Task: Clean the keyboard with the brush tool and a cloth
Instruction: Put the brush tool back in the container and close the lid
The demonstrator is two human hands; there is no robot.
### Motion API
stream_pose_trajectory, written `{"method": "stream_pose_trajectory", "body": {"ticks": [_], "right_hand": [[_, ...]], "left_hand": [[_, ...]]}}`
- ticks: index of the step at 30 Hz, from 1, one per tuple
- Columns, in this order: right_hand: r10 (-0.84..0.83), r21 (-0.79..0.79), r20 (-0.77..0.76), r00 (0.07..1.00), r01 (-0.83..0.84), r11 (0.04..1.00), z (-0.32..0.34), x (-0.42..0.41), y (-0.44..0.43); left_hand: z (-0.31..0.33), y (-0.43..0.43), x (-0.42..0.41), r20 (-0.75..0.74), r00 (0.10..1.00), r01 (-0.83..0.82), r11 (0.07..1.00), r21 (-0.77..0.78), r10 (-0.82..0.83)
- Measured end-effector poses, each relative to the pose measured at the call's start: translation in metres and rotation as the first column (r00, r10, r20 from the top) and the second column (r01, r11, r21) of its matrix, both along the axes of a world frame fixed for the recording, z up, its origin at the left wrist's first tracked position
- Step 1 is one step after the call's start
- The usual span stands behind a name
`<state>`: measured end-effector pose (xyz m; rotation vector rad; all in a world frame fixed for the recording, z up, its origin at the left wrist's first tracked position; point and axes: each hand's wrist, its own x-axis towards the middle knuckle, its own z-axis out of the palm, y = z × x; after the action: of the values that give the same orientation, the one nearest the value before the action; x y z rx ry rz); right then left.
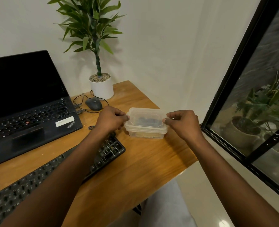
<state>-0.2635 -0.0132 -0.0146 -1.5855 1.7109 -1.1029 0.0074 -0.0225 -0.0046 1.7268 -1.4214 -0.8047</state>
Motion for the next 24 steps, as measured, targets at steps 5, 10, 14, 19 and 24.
{"method": "stream_pose_trajectory", "body": {"ticks": [5, 10, 14, 19, 24], "right_hand": [[0.002, 0.009, 0.014, 1.000, -0.002, 1.000, -0.003, -0.001, -0.001], [0.010, 0.049, 0.028, 1.000, -0.011, 0.999, 0.000, -0.003, -0.003], [0.027, 0.069, 0.002, 1.000, -0.027, 0.997, 0.000, -0.002, -0.002], [0.025, 0.058, 0.053, 0.998, -0.028, 0.998, -0.006, -0.002, 0.001], [0.031, 0.075, 0.108, 0.994, -0.039, 0.996, -0.010, -0.002, 0.000]], "left_hand": [[-0.004, -0.002, 0.003, -0.057, 0.998, 0.006, 1.000, 0.015, -0.005], [-0.002, -0.004, 0.004, -0.116, 0.993, 0.031, 0.998, 0.058, -0.024], [0.000, -0.001, 0.009, -0.138, 0.989, 0.064, 0.992, 0.109, -0.049], [-0.007, 0.001, 0.007, -0.212, 0.976, 0.061, 0.994, 0.095, -0.039], [-0.009, 0.003, 0.007, -0.248, 0.968, 0.063, 0.994, 0.091, -0.039]]}}
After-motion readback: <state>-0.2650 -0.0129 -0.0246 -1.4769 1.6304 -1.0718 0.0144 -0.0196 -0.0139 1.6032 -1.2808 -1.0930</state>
